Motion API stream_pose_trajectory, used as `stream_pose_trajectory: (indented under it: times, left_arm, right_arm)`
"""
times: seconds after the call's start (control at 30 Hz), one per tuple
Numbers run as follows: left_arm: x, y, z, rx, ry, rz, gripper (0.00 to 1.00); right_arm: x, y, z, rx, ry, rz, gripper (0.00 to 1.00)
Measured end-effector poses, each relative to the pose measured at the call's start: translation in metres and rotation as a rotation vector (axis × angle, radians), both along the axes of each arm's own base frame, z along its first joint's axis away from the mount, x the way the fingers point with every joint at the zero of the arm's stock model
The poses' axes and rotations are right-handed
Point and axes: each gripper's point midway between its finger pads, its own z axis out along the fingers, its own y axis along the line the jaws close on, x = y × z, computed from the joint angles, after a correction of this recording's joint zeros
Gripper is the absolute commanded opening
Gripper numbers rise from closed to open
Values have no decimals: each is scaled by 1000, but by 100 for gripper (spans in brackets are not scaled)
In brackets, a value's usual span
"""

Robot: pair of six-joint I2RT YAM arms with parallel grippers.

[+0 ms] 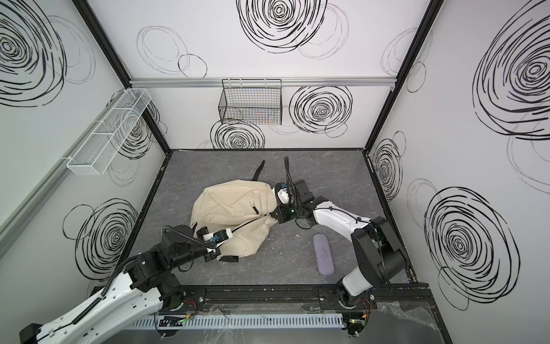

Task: Pack books, pencil case, and school supplies into a backpack
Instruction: Zip the student bag at the center of the table, then place the student bag at the center of the table.

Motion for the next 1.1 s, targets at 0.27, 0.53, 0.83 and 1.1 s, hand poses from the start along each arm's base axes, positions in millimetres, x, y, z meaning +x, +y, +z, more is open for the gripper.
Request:
stream_pose_trajectory:
  times: [0.27,0.53,0.83,1.1]
  left_arm:
    - [13,6,11,-12,-56,65,0]
    - [20,12,15,-28,-68,91,0]
    - [23,18,19,-35,-83,104,0]
    - [21,20,22,-45,-89,102,0]
  right_arm:
    - [3,-18,21,119,52,-50,0]
    - [6,-21,27,151,70,-52,0]
    - [13,-18,38,183,88,-38,0]
    - [10,-18,43,211,109,-21,0]
